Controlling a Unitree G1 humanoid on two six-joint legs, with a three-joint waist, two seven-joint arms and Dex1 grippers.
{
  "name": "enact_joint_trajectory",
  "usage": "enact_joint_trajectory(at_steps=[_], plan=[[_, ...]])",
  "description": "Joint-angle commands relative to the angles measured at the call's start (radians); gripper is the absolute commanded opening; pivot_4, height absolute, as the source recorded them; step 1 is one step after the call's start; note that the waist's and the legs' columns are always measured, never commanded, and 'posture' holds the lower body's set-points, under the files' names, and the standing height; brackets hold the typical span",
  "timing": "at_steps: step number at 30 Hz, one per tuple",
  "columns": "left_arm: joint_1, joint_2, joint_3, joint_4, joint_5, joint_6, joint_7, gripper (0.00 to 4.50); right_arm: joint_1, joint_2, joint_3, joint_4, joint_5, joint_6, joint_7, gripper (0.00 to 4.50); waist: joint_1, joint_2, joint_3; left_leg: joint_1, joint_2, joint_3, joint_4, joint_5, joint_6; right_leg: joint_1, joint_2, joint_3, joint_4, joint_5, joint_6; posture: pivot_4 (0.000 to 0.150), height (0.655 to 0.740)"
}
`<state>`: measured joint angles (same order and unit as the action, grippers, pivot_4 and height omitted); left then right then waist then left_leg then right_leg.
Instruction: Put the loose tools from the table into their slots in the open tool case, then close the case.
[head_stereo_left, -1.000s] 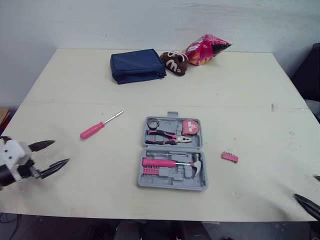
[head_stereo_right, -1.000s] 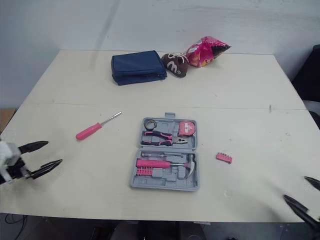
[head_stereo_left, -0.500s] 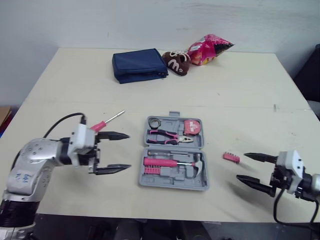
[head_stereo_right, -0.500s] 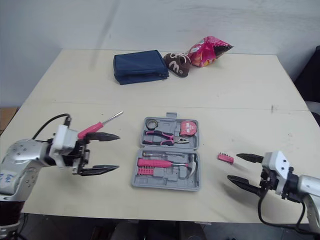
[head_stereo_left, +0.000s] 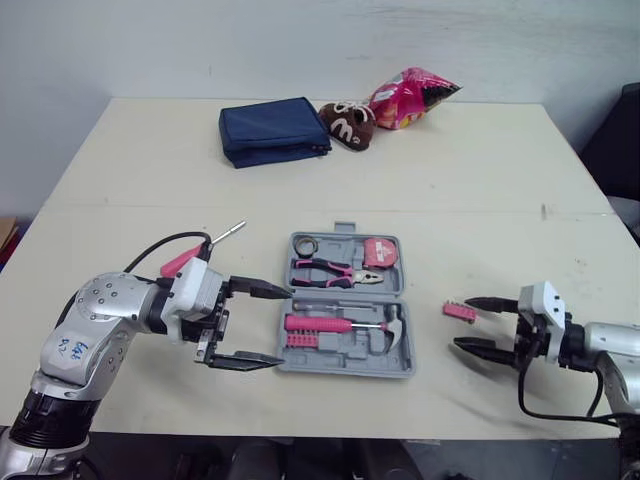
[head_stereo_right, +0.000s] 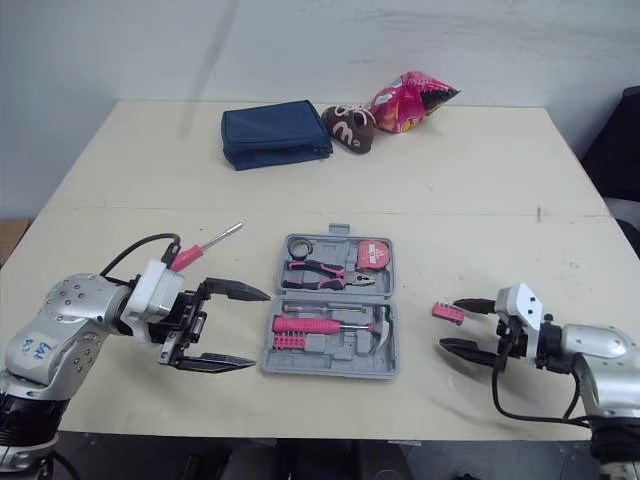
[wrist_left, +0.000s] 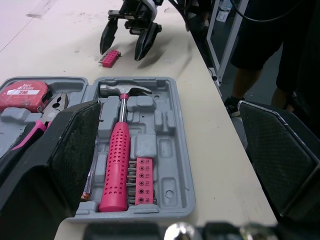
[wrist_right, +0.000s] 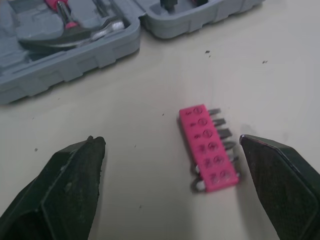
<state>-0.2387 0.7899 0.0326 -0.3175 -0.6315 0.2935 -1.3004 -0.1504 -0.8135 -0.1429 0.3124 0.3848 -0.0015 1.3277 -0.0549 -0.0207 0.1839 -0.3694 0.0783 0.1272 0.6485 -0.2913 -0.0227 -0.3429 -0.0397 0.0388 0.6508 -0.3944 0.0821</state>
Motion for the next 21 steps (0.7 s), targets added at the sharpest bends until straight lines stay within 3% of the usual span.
enact_joint_trajectory(at_steps=[1, 21], plan=[[-0.013, 0.007, 0.009, -0.033, -0.012, 0.002, -0.007, 4.44, -0.032, 0.003, 0.009, 0.063, -0.017, -0.021, 0.020, 4.50, 0.000, 0.000, 0.000, 0.000, 0.000, 0.000, 0.000, 0.000, 0.000, 0.000, 0.000, 0.000, 0.000, 0.000, 0.000, 0.150, 0.7400], [-0.015, 0.011, 0.004, -0.042, 0.001, 0.004, -0.015, 4.44, -0.046, -0.005, 0.030, 0.241, -0.090, -0.186, 0.038, 4.50, 0.002, 0.000, 0.000, 0.001, 0.000, -0.001, 0.001, 0.000, 0.000, 0.002, 0.000, 0.000, 0.000, 0.000, 0.000, 0.150, 0.7400]])
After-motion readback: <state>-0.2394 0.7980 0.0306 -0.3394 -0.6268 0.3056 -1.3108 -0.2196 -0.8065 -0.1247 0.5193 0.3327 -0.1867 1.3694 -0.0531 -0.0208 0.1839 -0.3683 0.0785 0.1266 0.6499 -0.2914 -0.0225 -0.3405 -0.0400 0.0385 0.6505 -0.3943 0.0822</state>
